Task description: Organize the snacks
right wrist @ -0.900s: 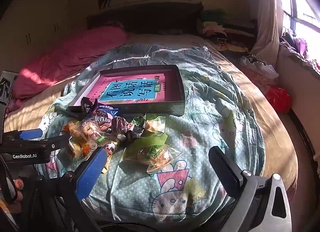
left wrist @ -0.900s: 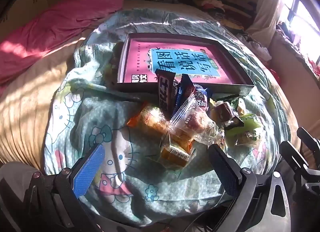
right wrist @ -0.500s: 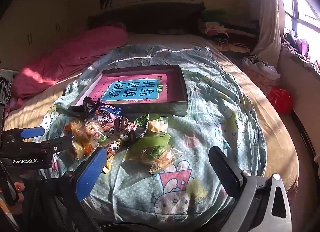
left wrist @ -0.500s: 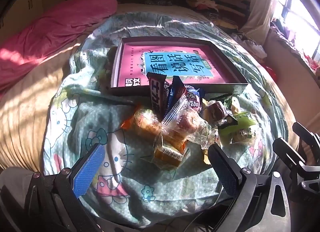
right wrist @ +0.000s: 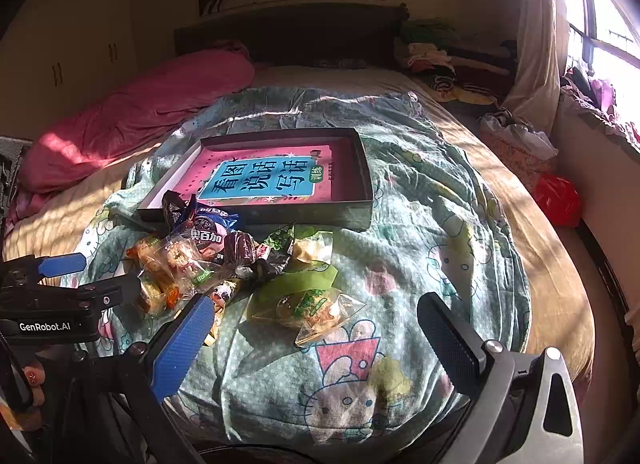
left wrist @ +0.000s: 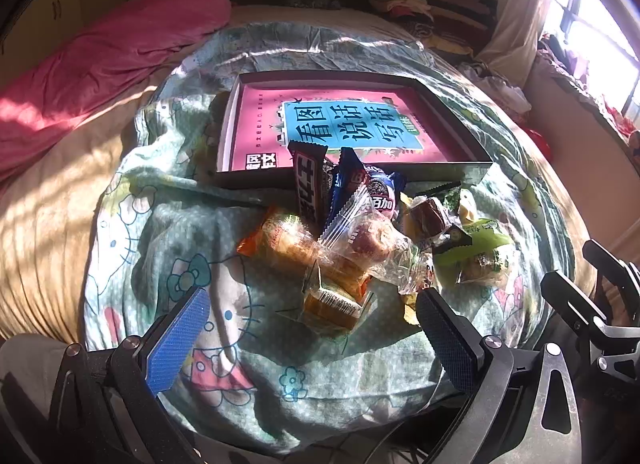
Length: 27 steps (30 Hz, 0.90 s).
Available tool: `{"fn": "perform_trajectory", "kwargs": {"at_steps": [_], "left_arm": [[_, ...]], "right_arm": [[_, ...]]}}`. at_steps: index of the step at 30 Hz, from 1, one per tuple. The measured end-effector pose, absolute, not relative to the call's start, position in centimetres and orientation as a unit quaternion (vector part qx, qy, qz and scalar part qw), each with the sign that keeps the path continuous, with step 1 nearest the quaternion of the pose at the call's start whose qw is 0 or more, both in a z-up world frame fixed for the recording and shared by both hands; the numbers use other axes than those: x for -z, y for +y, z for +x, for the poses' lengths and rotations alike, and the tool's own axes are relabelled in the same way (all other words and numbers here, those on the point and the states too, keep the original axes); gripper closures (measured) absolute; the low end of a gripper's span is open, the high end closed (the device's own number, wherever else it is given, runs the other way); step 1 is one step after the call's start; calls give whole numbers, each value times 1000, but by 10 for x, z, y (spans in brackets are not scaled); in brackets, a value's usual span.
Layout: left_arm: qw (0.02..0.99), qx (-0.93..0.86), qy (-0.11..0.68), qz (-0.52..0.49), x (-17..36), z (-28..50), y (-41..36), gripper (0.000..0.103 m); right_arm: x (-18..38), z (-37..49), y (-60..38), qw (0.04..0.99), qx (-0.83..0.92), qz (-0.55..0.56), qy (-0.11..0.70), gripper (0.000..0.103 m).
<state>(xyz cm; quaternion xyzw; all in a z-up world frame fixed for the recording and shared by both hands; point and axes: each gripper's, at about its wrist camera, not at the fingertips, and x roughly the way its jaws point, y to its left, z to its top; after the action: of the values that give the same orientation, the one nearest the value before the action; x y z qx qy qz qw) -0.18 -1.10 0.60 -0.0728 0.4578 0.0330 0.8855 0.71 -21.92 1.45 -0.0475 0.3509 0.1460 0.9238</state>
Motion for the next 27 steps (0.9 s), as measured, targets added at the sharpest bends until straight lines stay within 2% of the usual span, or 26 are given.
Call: {"fn": "perform_trajectory", "kwargs": {"at_steps": [27], "left_arm": [[884, -27, 462, -68, -2, -2, -14, 0]], "right_arm": [[-12, 7, -217, 921, -149, -54, 355, 1]]}}
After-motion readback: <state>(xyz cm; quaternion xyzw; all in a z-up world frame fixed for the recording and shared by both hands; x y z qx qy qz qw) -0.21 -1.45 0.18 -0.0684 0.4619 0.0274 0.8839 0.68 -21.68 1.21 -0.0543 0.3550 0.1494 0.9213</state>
